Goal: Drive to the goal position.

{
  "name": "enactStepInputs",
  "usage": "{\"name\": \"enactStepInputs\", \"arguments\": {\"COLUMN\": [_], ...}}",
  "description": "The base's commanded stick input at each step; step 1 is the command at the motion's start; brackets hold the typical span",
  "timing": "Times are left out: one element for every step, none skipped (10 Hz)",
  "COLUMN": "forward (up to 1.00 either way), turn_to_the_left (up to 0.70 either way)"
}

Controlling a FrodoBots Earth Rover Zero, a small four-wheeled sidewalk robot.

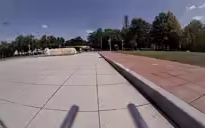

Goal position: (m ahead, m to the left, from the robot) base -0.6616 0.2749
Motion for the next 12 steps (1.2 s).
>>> {"name": "enactStepInputs", "arguments": {"forward": [0.0, 0.0, 0.0, 0.0, 0.0, 0.0, 0.0, 0.0, 0.0, 0.0, 0.0, 0.0], "turn_to_the_left": [0.7, 0.7, 0.7, 0.7, 0.7, 0.7, 0.7, 0.7, 0.7, 0.7, 0.7, 0.7]}}
